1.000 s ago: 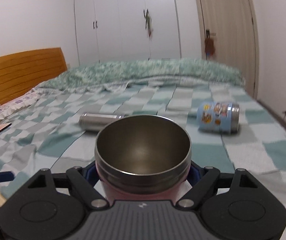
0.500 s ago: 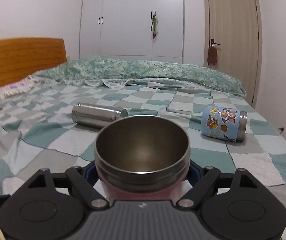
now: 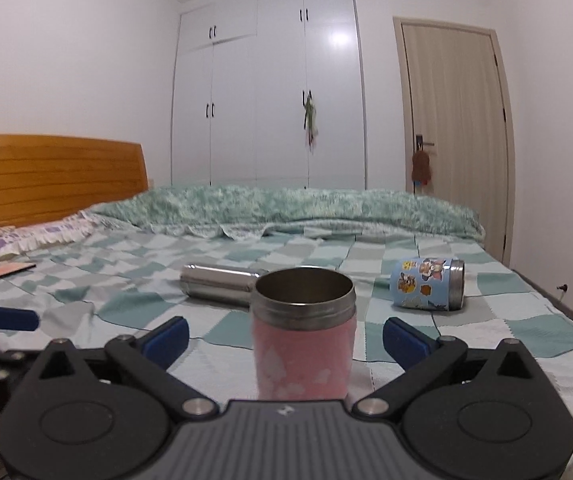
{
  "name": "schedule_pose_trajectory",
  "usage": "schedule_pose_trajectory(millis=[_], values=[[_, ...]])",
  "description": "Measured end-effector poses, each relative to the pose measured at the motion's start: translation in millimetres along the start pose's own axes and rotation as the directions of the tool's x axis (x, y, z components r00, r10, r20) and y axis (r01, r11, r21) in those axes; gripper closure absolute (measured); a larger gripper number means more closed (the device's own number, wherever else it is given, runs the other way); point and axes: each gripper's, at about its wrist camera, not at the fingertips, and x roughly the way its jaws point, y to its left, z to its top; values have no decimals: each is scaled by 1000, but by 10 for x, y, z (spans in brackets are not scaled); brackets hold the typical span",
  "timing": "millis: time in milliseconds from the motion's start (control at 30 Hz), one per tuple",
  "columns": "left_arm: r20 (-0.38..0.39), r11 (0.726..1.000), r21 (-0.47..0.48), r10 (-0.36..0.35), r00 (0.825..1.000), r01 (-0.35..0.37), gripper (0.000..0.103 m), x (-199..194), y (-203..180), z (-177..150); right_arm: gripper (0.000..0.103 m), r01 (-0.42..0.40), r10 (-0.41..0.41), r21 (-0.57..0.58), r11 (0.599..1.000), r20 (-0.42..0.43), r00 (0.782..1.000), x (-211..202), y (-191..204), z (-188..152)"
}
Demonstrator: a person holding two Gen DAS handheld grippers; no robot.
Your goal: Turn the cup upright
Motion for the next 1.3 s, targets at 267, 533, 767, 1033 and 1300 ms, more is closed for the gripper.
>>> schedule_pose_trajectory(millis=[267, 533, 767, 1033, 1300], values=[[125, 998, -39, 54, 991, -50, 0, -250, -88, -261, 0, 38, -36, -30, 999, 62, 997, -525, 67, -256], [209, 993, 14, 114, 971, -119, 0, -353, -254, -590, 0, 113, -103, -81, 990, 123, 987, -786, 102, -621], [261, 989, 48, 119, 958, -136, 0, -392, -375, -660, 0, 130, -122, -47, 990, 138, 983, -816, 4, -711], [248, 991, 34, 119, 962, -131, 0, -374, -367, -682, 0, 138, -131, -47, 989, 130, 983, -769, -22, -749], [241, 991, 40, 116, 964, -129, 0, -364, -366, -679, 0, 136, -130, -38, 990, 128, 983, -747, -39, -753]])
